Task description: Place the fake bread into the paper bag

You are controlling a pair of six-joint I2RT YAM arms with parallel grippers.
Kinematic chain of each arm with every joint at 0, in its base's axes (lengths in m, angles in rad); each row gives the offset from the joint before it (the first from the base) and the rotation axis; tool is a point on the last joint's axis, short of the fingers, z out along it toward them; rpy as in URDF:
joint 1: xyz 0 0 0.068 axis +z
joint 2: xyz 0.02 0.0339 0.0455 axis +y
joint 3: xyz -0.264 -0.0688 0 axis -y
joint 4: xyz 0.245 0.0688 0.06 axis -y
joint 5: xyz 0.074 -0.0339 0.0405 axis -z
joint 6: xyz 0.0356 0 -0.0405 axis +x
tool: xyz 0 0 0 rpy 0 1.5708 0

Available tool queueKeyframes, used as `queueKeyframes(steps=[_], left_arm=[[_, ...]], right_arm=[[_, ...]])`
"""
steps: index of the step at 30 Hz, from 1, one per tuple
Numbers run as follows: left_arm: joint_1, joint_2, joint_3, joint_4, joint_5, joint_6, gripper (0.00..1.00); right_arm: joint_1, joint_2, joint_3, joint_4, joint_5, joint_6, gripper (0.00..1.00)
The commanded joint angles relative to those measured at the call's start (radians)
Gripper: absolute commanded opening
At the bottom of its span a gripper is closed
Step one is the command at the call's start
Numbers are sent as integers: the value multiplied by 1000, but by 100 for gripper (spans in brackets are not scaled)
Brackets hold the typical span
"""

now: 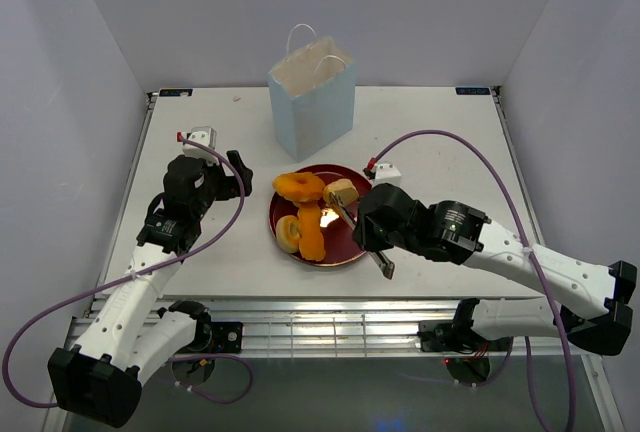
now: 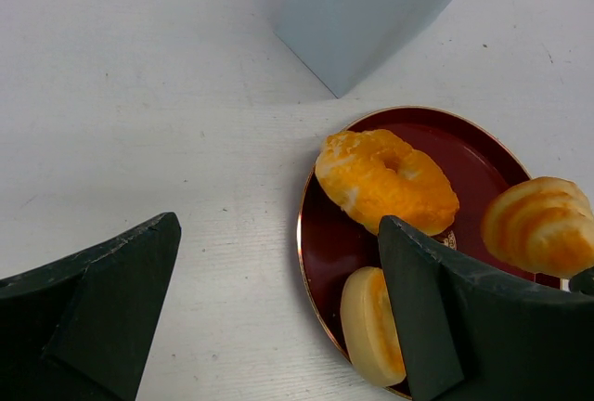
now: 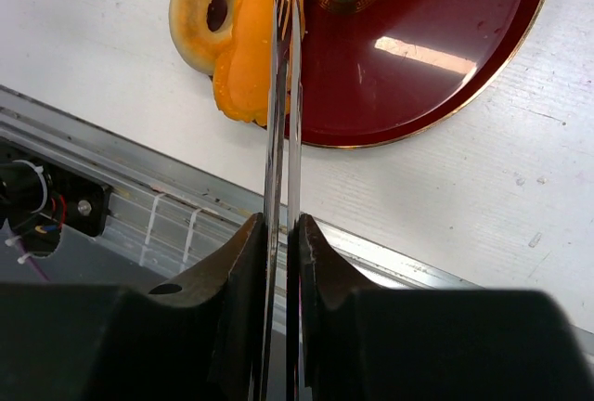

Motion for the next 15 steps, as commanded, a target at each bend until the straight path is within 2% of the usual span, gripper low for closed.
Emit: queueKeyframes(steps=[1, 7, 15], left_arm=[[-3, -11, 18, 9, -14, 5, 98], [-3, -11, 18, 11, -16, 5, 98], [-3, -3, 19, 9, -16, 6, 98]], right_arm=[[2, -56, 15, 7, 46, 8, 8], [2, -108, 58, 79, 18, -76, 8], [2, -55, 250, 96, 13, -231, 8]])
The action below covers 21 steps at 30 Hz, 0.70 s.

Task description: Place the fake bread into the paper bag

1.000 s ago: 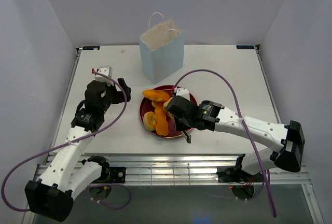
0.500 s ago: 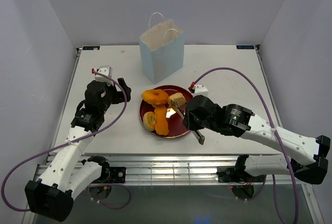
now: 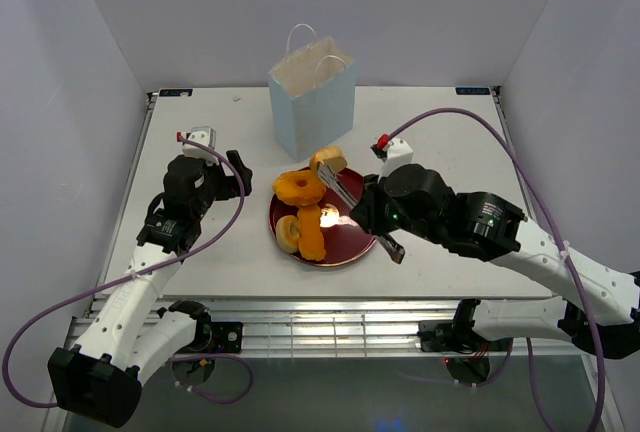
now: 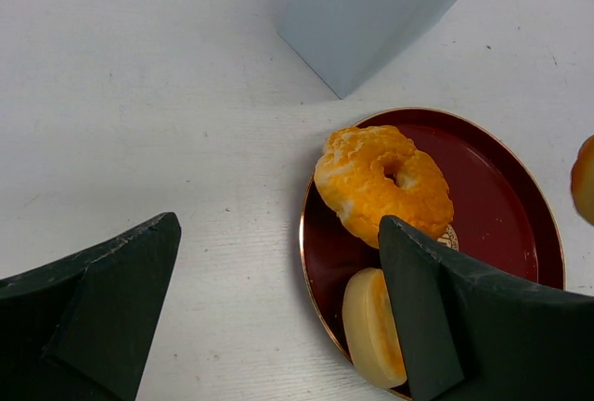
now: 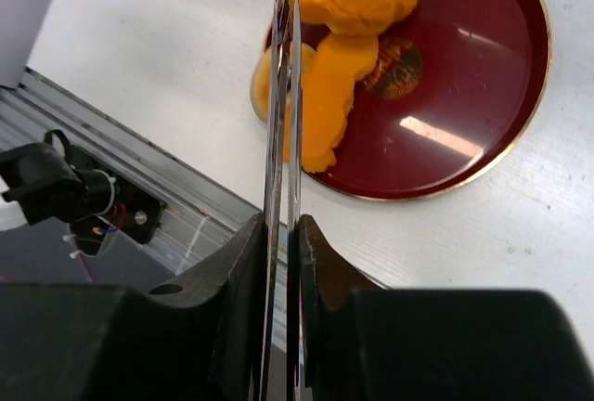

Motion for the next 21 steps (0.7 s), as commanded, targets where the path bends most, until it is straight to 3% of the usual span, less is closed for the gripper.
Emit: queueKeyframes(steps=[1, 15, 21], left_arm=[[-3, -2, 18, 8, -8, 6, 98], [-3, 11, 18, 6, -20, 8, 98], [-3, 15, 16, 6, -29, 13, 98]], right_arm=[[2, 21, 130, 81, 21, -103, 8], [-34, 326, 627, 127, -28, -350, 8], [-232, 444, 773, 164, -249, -384, 8]])
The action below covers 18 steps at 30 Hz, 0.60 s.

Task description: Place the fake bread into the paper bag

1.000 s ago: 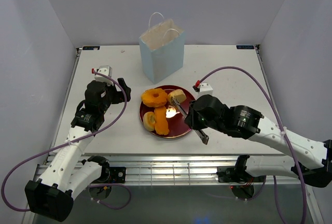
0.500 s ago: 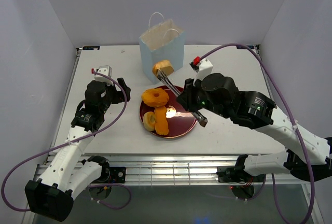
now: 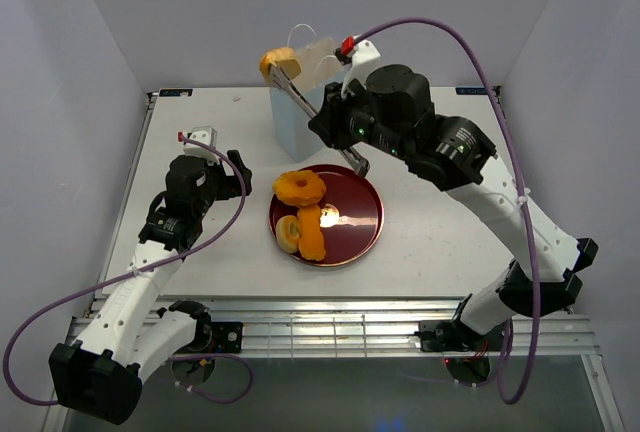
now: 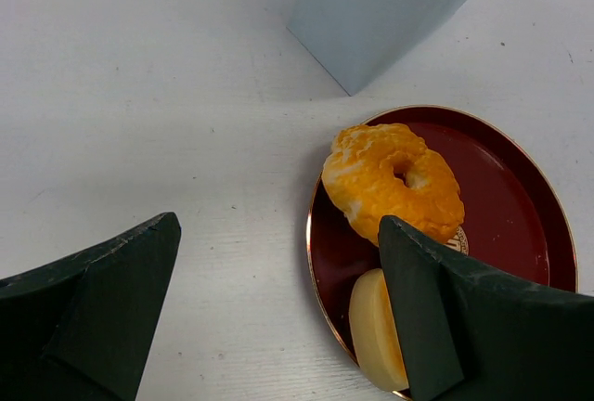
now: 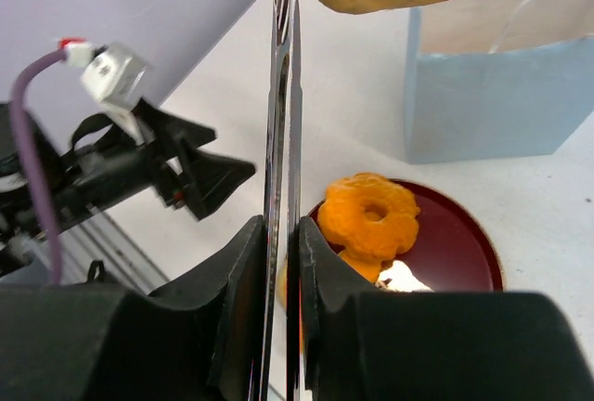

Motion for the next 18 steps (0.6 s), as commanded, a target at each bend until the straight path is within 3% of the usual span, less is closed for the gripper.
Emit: queueKeyframes(steps=[1, 8, 18], left_arm=[[-3, -3, 16, 5, -13, 11, 98], [-3, 7, 19, 5, -12, 13, 98], [-3, 7, 19, 5, -12, 14, 98]], right_arm=[[-144, 42, 90, 94, -145, -52, 8], [-313, 125, 158, 159, -371, -63, 8], [-448, 159, 89, 294, -508, -55, 8]])
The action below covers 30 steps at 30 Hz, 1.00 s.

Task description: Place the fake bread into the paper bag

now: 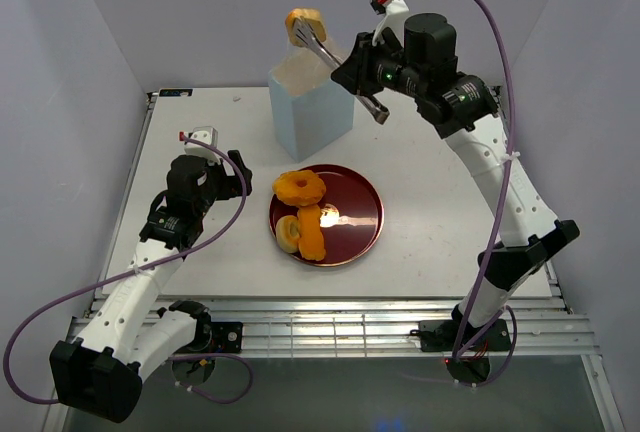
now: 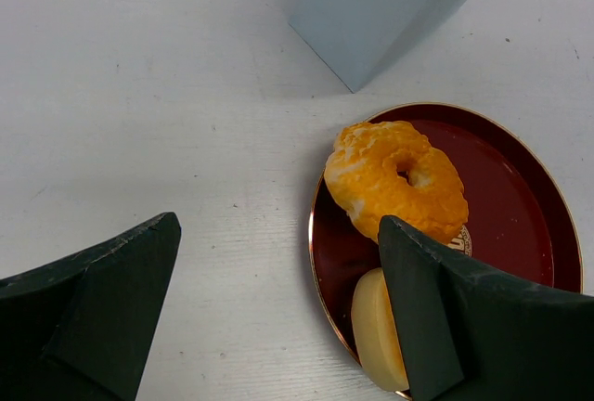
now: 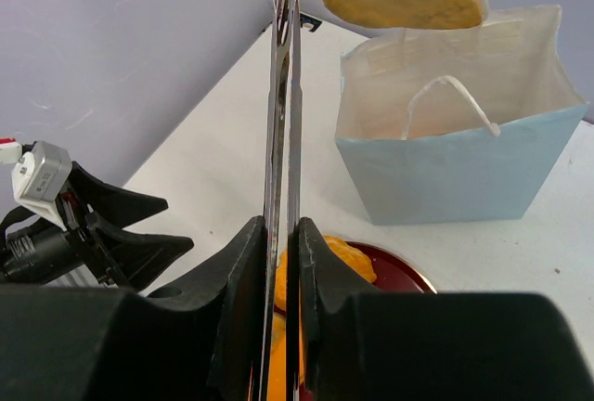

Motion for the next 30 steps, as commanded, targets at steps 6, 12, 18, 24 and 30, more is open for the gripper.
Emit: queueKeyframes(steps=[6, 12, 18, 24, 30], left_arm=[[-3, -2, 21, 5, -5, 11, 98], [-3, 2, 18, 5, 4, 8, 98], [-3, 10, 21, 5, 15, 6, 98], [-3, 13, 22, 5, 16, 8, 98], [-3, 15, 19, 5, 12, 8, 98]], right_arm=[[-72, 16, -30, 196, -144, 21, 8], [-104, 25, -126, 232, -141, 39, 8], [-133, 50, -168, 250, -159, 39, 8], [-164, 80, -181, 256, -179, 39, 8], [-186, 117, -177, 256, -200, 51, 15]])
